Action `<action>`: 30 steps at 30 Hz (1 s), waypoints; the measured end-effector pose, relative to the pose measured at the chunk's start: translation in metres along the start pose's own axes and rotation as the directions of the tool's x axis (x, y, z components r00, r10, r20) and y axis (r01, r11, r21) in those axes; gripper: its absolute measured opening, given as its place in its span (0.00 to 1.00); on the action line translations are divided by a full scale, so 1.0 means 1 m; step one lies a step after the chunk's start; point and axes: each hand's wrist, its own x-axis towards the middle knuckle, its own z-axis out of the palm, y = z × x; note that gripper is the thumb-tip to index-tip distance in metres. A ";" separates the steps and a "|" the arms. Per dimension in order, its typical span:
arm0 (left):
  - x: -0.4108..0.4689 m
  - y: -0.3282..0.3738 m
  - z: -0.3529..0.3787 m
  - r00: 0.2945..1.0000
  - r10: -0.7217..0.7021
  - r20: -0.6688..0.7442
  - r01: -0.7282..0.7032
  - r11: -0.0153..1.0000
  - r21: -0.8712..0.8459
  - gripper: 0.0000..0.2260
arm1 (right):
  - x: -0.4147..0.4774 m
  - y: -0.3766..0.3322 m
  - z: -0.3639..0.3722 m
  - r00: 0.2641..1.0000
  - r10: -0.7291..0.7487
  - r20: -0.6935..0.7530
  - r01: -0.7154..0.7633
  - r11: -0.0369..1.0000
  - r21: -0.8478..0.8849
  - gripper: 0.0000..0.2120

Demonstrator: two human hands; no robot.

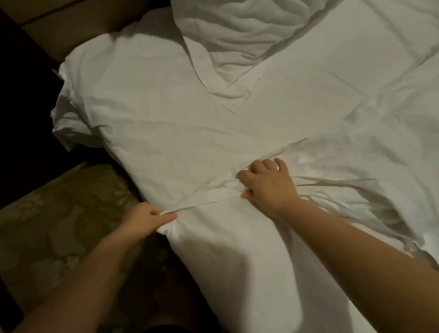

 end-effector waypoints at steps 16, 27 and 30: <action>-0.034 0.246 0.119 0.753 0.651 0.097 -0.594 0.609 0.525 0.35 | -0.132 0.101 0.017 0.819 0.417 -0.394 -0.448 0.894 0.014 0.40; -0.037 0.326 0.186 0.529 0.791 0.307 -0.760 0.280 0.587 0.36 | -0.246 0.148 0.083 0.088 0.996 -0.013 -0.830 0.081 0.552 0.41; -0.033 0.358 0.197 0.498 0.804 0.323 -0.761 0.227 0.608 0.32 | -0.248 0.163 0.086 -0.393 0.763 0.513 -0.359 -0.641 0.678 0.35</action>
